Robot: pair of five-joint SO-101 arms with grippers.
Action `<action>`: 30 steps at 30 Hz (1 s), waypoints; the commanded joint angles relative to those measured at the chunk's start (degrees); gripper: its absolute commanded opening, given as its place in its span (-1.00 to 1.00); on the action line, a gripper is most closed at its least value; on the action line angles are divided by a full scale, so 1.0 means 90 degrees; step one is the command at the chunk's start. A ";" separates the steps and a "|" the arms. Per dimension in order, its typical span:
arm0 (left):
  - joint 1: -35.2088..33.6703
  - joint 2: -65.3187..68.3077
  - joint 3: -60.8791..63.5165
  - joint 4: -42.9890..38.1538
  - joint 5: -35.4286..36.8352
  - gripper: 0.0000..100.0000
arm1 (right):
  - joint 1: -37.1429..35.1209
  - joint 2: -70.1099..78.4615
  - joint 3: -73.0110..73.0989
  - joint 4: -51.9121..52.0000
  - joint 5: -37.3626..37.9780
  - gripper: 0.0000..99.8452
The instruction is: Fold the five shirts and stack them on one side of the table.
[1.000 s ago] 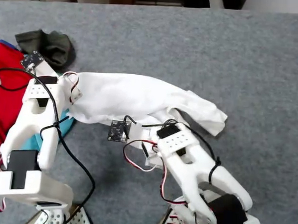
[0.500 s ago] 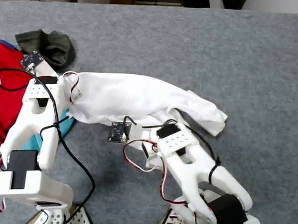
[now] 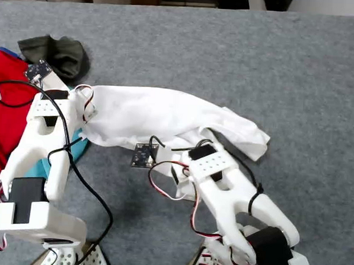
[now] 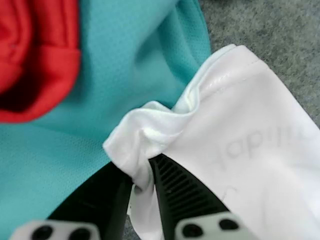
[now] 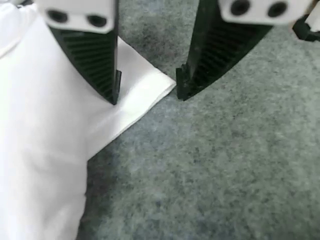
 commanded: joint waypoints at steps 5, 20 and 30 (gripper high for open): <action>-0.0039 -0.0278 -0.0020 -0.0068 -0.0059 -0.96 | 0.0230 0.0171 -0.0005 0.0107 0.0068 -0.95; -0.0029 -0.0620 -0.0567 0.0713 -0.0059 -0.96 | 0.1197 0.0044 -0.3258 0.2637 -0.0381 -1.00; 0.0176 -0.2730 -0.3790 0.3477 -0.0400 -0.96 | 0.2398 -0.1284 -0.8337 0.4767 -0.0440 -1.00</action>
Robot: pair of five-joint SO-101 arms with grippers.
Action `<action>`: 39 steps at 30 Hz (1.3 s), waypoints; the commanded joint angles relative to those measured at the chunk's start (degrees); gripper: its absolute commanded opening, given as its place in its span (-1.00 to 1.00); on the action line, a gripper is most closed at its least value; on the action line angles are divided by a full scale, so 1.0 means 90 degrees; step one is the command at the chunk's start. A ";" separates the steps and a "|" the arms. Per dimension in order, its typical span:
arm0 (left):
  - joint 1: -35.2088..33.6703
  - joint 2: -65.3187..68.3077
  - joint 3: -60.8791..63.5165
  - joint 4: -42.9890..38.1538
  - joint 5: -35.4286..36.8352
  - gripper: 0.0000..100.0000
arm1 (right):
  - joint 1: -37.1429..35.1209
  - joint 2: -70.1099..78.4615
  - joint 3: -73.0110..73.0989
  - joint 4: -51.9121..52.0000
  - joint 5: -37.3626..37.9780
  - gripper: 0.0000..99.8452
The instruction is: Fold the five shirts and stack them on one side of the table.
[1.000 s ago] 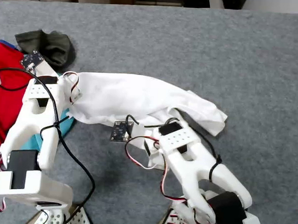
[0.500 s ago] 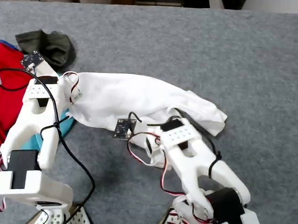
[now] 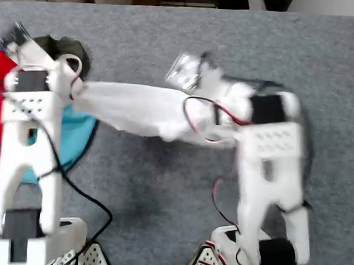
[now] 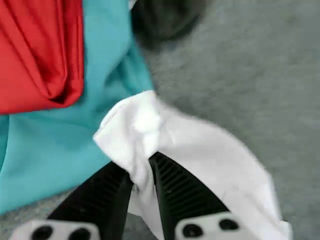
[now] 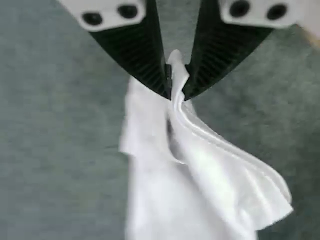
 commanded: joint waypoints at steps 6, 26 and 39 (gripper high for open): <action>0.1045 -0.1714 -0.1621 0.1045 -0.0645 -0.96 | 0.1187 -0.0796 -0.3853 0.0342 -0.0791 -1.00; 0.2598 -0.2437 -0.3389 0.2911 -0.0703 -0.96 | 0.3277 -0.0806 -0.7331 -0.0195 -0.1289 -1.00; 0.2452 -0.1949 0.2598 -0.0098 -0.1407 -0.96 | 0.2173 -0.0796 -0.2291 -0.0449 -0.0664 -1.00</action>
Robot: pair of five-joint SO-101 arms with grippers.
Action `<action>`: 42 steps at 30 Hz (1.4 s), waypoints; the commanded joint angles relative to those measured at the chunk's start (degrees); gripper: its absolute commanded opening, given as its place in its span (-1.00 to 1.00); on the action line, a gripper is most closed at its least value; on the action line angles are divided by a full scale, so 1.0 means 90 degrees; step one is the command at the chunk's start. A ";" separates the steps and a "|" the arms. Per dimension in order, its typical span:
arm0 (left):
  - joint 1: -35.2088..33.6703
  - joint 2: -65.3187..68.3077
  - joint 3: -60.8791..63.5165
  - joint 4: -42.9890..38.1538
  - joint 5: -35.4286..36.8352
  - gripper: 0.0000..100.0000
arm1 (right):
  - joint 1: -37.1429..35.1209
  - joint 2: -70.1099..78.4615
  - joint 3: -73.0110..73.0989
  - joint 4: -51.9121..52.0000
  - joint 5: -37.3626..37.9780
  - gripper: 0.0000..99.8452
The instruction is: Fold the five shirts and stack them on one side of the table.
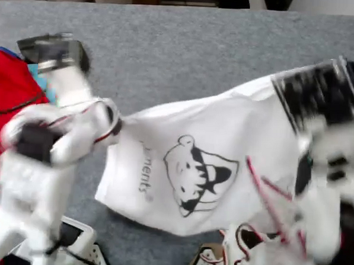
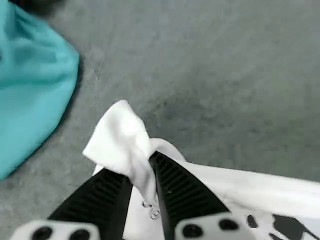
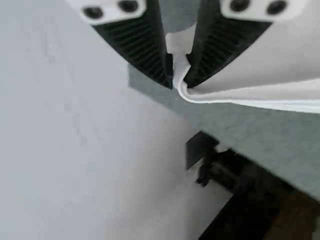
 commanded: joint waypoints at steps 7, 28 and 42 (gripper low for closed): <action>-0.0088 0.0884 0.3604 -0.4435 -0.0674 -0.89 | -0.0581 0.0015 0.6100 -0.3360 -0.0107 -1.00; -0.1133 0.4527 -0.0723 -0.1641 0.0957 -0.54 | -0.0259 0.0259 1.0759 -0.8205 -0.0694 -1.00; -0.1338 0.3287 -0.1065 0.0615 0.1299 -0.58 | 0.0044 0.2173 0.9958 -0.8664 -0.1026 -1.00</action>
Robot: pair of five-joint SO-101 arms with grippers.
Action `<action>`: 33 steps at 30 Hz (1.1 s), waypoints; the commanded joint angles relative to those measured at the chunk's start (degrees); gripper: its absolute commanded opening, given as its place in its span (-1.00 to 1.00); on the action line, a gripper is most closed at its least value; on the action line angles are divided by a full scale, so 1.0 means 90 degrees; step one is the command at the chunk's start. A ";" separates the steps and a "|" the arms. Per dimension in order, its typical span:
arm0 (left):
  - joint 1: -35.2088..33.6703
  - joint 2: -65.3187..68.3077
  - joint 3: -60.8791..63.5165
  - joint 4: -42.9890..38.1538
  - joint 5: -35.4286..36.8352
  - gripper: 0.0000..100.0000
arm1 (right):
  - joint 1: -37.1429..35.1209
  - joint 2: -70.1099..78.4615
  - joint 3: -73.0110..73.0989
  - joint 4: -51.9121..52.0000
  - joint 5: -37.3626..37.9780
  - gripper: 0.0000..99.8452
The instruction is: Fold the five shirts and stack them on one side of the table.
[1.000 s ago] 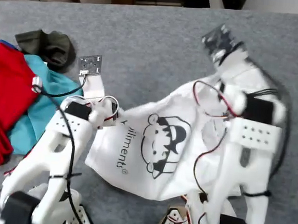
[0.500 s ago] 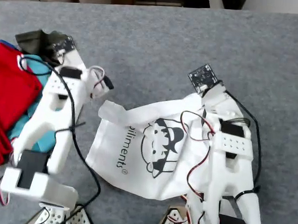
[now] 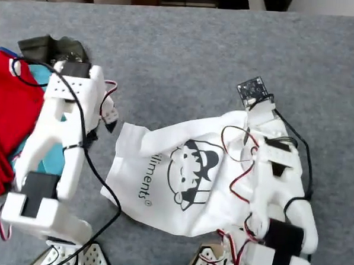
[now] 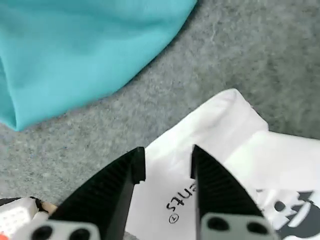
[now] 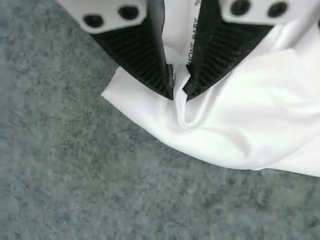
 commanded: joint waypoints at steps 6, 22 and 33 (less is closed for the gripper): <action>0.0742 -0.1919 0.1963 -0.0723 -0.0674 -0.53 | 0.0112 0.0103 -0.0415 0.0068 -0.0107 -1.00; 0.0869 -0.2359 0.4347 -0.3321 -0.0078 -0.53 | 0.0103 0.0103 -0.0405 0.0068 -0.0098 -1.00; 0.1319 -0.2359 0.4728 -0.4210 0.0264 -0.54 | 0.0093 0.0103 -0.0405 0.0068 -0.0107 -1.00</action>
